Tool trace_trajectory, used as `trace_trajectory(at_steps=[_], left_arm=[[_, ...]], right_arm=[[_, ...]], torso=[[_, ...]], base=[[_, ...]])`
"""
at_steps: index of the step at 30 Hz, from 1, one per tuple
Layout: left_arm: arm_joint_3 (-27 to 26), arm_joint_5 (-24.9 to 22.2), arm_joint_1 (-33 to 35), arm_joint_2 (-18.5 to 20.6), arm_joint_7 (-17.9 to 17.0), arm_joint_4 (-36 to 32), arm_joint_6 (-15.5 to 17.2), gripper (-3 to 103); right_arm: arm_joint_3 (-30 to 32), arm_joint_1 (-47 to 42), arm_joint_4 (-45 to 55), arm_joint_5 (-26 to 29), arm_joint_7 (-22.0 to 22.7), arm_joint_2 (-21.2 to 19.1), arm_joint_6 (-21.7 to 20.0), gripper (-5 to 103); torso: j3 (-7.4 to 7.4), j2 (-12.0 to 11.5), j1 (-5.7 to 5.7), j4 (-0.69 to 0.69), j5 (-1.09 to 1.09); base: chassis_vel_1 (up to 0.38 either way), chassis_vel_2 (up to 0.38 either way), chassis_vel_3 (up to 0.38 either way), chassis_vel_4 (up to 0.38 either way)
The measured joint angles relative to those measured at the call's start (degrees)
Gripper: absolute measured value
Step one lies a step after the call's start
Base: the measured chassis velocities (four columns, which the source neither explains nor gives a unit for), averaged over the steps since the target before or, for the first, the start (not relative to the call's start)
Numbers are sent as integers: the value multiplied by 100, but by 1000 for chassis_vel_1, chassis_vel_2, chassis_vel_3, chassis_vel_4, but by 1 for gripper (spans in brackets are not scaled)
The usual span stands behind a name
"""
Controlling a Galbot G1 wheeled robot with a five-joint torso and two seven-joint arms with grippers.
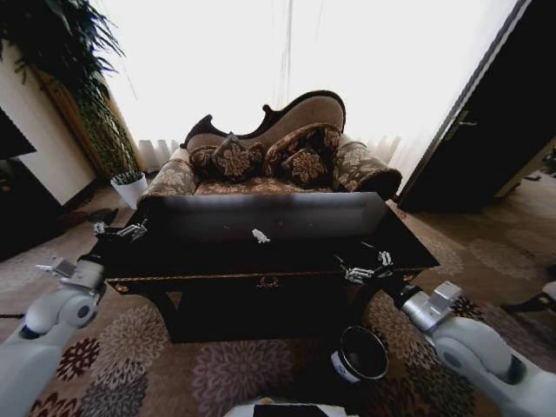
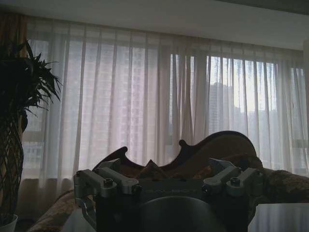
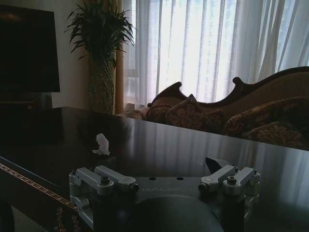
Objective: Move to the front of the table and place the trash on the table into the trash bin.
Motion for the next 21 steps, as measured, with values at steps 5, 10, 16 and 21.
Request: trace_trajectory(at_steps=[5,10,16,21], left_arm=[[0,0,0,0,-7,0,0,100],[0,0,0,0,-5,0,0,100],[0,0,0,0,-2,0,0,100],[0,0,0,0,-3,0,0,100]], right_arm=[[-2095,2319,-615,236,89,-228,-172,100],[-3834,4248,-1272,291,206,115,-279,100],[-4788,5245,-1594,254,219,331,-304,100],[-5551,5938,-1813,153,215,548,-304,100]], torso=[[0,0,0,0,3],[0,-1,0,2,2],[0,0,-1,1,1],[0,0,-1,0,0]], base=[[0,0,0,0],[0,0,0,0],[0,0,0,0],[0,0,0,0]])
